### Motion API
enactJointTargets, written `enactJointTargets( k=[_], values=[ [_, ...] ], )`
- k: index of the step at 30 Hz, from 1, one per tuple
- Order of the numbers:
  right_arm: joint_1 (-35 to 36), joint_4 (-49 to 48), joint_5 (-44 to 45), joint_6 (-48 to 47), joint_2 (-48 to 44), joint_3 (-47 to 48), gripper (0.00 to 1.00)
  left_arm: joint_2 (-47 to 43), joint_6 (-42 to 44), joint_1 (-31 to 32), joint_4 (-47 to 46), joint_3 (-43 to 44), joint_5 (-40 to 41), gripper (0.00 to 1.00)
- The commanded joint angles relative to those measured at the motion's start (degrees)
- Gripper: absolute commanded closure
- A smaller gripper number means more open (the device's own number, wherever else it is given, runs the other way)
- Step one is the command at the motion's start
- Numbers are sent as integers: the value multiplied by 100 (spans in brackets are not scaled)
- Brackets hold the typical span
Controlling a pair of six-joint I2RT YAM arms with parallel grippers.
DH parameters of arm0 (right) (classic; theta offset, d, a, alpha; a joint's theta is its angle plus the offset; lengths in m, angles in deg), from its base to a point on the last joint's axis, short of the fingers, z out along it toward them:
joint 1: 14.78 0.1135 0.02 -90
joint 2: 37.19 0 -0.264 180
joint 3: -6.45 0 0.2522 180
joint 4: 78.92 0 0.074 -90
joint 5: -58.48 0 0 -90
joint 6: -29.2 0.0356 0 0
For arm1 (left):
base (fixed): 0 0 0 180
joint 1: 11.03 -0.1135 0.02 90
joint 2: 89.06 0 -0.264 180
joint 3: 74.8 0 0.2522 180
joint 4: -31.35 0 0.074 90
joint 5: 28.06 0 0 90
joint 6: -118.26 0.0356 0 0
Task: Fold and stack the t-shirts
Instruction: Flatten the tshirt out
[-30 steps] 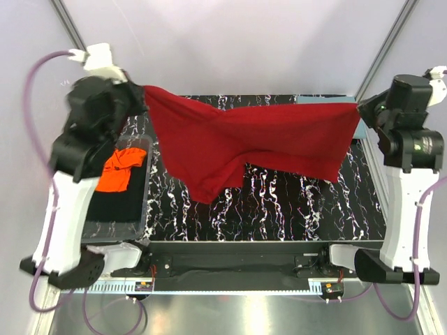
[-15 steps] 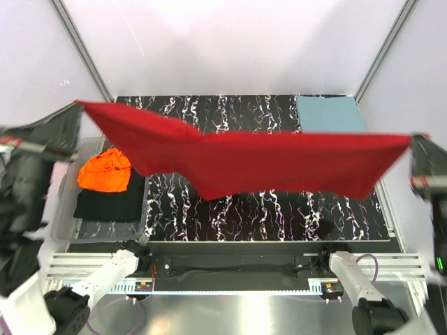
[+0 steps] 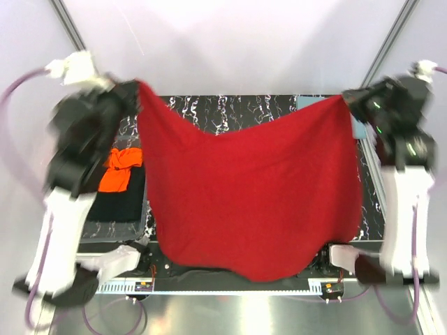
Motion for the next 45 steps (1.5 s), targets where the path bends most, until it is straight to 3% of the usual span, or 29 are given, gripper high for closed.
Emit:
enactJointTargets(
  k=[1, 5, 6, 8, 9, 11, 12, 14, 15, 17, 22, 24, 26, 30, 37, 42, 45],
  values=[
    [-20, -1118, -327, -116, 787, 343, 100, 1155, 643, -266, -906, 635, 271, 100],
    [-37, -1163, -626, -406, 2366, 2011, 100, 2377, 618, -872, -906, 2375, 139, 100],
    [-46, -945, -687, -458, 2624, 2981, 100, 2666, 574, -925, -923, 3022, 77, 100],
    [-72, -445, -697, -573, 3456, 4285, 100, 2704, 617, -944, -1159, 3353, 33, 100],
    [-90, 63, -671, -617, 3722, 5675, 100, 2635, 652, -944, -1231, 3467, 15, 100],
    [-186, 357, -610, -722, 4110, 6625, 100, 2459, 627, -944, -1449, 3451, -133, 100],
    [-213, 419, -531, -740, 4025, 6673, 100, 2345, 618, -944, -1608, 3190, -300, 100],
    [-222, 323, -198, -801, 3370, 6027, 100, 1906, 661, -944, -2011, 2663, -819, 100],
    [-222, 114, -22, -828, 3095, 5092, 100, 1756, 661, -952, -2074, 2512, -907, 100],
    [-222, -142, 207, -942, 2289, 4094, 100, 1273, 618, -944, -2198, 2134, -1162, 100],
    [-230, -450, 471, -1363, 1047, 1264, 100, -510, 65, -935, -2943, -623, -2372, 100],
    [-222, -651, 542, -1434, 346, -146, 100, -1298, -303, -935, -2945, -1920, -2533, 100],
    [-230, -644, 752, -1277, -218, -943, 100, -1837, -559, -935, -2919, -3246, -2665, 100],
    [-222, -767, 368, -1057, -967, -2866, 100, -3251, -955, -935, -2446, -4946, -2754, 100],
    [-222, -355, -143, -943, -1856, -4830, 100, -4221, -903, -548, -610, -5803, -2332, 100],
    [-222, 119, -564, -548, -2137, -5665, 100, -4687, -1789, -495, -379, -6454, -2112, 100],
    [-222, 627, -679, -293, -2295, -5746, 100, -4478, -2106, -495, -186, -6490, -1945, 100]
  ],
)
